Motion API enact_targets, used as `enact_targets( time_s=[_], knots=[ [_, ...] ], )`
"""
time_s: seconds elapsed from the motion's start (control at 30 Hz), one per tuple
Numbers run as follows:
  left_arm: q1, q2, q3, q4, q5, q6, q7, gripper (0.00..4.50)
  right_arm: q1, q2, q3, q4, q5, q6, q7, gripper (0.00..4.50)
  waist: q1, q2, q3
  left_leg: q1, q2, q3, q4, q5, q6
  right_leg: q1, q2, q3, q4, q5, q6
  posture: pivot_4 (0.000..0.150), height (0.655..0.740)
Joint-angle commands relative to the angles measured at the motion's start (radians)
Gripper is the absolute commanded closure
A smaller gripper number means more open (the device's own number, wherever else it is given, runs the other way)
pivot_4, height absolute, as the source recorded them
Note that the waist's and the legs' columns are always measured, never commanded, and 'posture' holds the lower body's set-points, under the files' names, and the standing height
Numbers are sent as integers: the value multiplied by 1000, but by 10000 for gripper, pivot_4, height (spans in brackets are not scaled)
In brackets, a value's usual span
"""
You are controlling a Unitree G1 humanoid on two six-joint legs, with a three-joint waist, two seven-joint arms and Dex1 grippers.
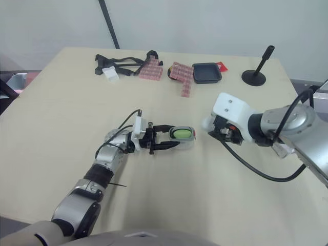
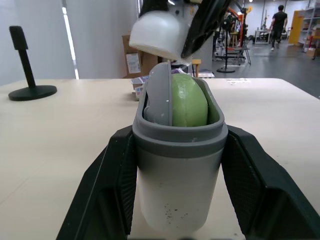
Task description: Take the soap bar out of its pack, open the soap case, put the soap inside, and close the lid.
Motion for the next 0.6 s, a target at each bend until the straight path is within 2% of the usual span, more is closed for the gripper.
enact_targets(
  time_s=[0.03,0.33,0.6],
  knots=[
    [-24,-6,6,22,4,-44,-8,25556,-68,-7,37,-2,-20,-35,37,25122,0,0,0,0,0,0,0,0,0,0,0,0,0,0,0,1500,7400],
    [-48,-11,3,108,48,-117,9,25556,-204,39,180,-4,-35,-37,110,25122,2,0,0,0,0,0,1,0,0,0,0,0,3,0,0,1500,7400],
    [-68,-26,0,105,54,-123,19,25556,-276,83,287,24,-72,-41,153,25122,2,0,0,0,0,0,3,0,1,0,-1,0,4,0,0,1500,7400]
  ],
)
